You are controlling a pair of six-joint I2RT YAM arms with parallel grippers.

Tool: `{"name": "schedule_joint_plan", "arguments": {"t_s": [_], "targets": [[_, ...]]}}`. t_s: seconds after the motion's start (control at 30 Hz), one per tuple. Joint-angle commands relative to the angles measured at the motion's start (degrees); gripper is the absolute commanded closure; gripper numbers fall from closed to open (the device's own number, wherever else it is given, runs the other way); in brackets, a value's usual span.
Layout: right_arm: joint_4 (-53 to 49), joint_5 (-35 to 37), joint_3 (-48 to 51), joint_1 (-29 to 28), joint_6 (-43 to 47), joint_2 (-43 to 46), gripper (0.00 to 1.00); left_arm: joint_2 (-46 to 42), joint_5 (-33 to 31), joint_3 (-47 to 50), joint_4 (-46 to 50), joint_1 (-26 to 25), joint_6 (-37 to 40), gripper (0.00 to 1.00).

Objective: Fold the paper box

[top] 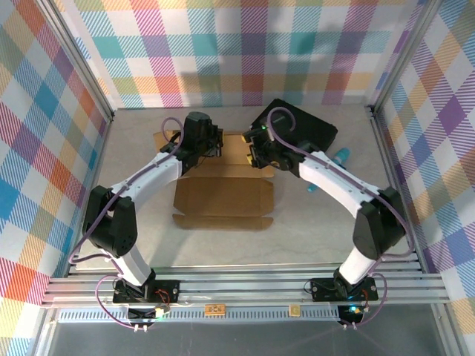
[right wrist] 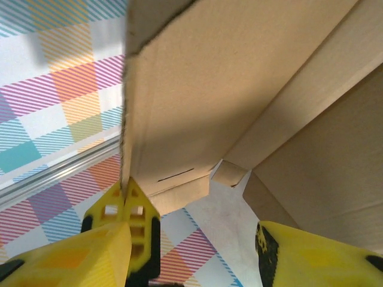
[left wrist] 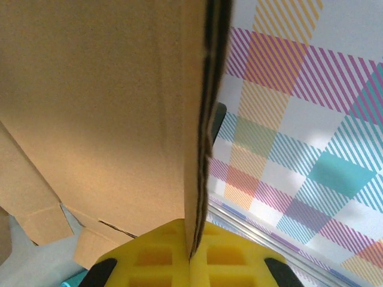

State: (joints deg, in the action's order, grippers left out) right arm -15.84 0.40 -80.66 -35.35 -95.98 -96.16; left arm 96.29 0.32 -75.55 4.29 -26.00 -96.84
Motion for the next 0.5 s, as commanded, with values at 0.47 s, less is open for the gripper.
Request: {"name": "schedule_joint_plan", "arguments": {"t_s": [0.47], "targets": [[9.24,3.25,-4.35,-0.93,-4.04,-3.92,0.55,-5.30,4.86,2.95,-1.11,2.53,-1.75,1.00]]}}
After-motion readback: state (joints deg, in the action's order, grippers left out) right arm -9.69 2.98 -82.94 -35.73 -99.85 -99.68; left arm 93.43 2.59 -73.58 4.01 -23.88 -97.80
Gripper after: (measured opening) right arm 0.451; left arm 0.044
